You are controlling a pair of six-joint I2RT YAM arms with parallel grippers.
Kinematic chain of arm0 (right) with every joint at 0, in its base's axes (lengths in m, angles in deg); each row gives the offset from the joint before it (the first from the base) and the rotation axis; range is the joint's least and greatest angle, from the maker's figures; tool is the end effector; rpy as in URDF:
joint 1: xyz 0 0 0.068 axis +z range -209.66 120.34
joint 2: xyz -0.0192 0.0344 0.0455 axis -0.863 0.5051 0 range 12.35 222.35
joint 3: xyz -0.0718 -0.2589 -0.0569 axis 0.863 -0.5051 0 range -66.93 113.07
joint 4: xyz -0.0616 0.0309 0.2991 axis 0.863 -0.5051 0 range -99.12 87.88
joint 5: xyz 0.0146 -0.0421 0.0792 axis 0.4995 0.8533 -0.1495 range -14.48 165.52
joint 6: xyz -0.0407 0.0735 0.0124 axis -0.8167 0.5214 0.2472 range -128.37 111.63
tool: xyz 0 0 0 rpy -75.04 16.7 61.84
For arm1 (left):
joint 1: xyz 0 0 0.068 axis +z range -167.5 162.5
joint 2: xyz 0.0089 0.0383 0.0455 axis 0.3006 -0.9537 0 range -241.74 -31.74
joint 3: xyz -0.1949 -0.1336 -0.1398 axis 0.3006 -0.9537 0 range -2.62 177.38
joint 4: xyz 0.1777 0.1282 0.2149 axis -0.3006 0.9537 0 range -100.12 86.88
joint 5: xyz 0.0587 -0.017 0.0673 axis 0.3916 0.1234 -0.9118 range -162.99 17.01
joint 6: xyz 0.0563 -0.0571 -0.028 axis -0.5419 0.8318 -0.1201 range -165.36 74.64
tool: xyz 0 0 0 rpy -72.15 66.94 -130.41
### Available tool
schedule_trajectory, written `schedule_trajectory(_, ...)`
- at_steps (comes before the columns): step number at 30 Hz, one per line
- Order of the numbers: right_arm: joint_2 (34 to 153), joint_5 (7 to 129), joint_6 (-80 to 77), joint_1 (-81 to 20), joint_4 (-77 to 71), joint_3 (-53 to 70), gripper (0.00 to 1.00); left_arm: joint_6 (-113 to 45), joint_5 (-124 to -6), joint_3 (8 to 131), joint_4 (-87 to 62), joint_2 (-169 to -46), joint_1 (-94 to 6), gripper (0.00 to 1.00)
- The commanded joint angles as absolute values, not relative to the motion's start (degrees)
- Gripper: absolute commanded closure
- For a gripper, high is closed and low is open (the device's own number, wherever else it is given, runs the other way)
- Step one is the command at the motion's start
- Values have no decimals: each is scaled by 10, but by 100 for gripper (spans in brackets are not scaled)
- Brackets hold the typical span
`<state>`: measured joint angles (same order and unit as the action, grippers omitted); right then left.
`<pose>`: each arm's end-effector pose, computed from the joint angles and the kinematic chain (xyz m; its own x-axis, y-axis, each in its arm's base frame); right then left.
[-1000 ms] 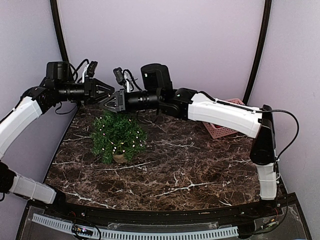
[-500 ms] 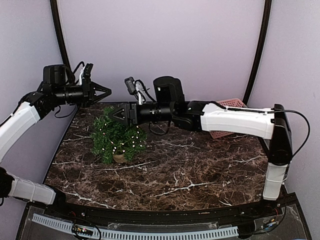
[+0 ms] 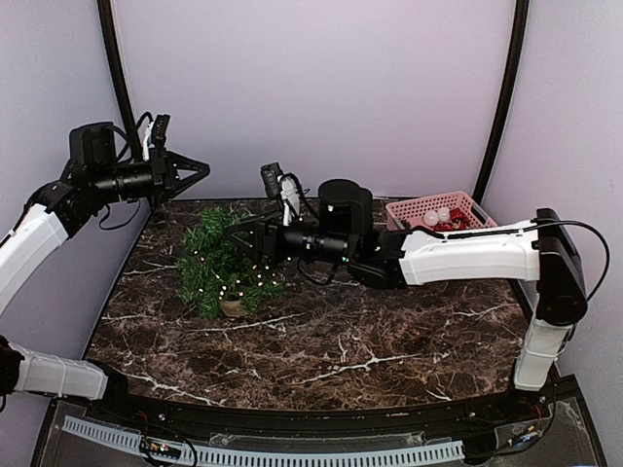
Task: Decorate the small christmas tree
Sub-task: Wrap the side of the string light in the gap of the branches.
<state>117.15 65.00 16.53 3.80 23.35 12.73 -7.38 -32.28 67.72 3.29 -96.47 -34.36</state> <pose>0.2228 0.4767 0.3012 -0.4024 0.1210 -0.9075 -0.8729 0.2482 0.4201 0.2937 -0.1399 0.4244 -0.6182 -0.3000 -0.7265 0.5809 0.4484 -0.6794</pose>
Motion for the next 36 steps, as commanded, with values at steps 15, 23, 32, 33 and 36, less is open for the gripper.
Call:
schedule_trajectory(15, 977, 859, 301, 13, 131, -32, 23, -241, -366, 667, 78, -901, -343, 30)
schedule_trajectory(23, 1011, 804, 400, 7, 206, -100, 26, -249, -369, 662, 81, -909, -349, 28)
schedule_trajectory(32, 1097, 733, 447, 8, 285, -71, 35, -256, -376, 662, 89, -909, -350, 28)
schedule_trajectory(33, 1104, 731, 448, 8, 286, -64, 37, -257, -377, 663, 90, -909, -350, 28)
schedule_trajectory(36, 1115, 720, 448, 8, 302, -59, 50, -262, -383, 664, 94, -908, -351, 28)
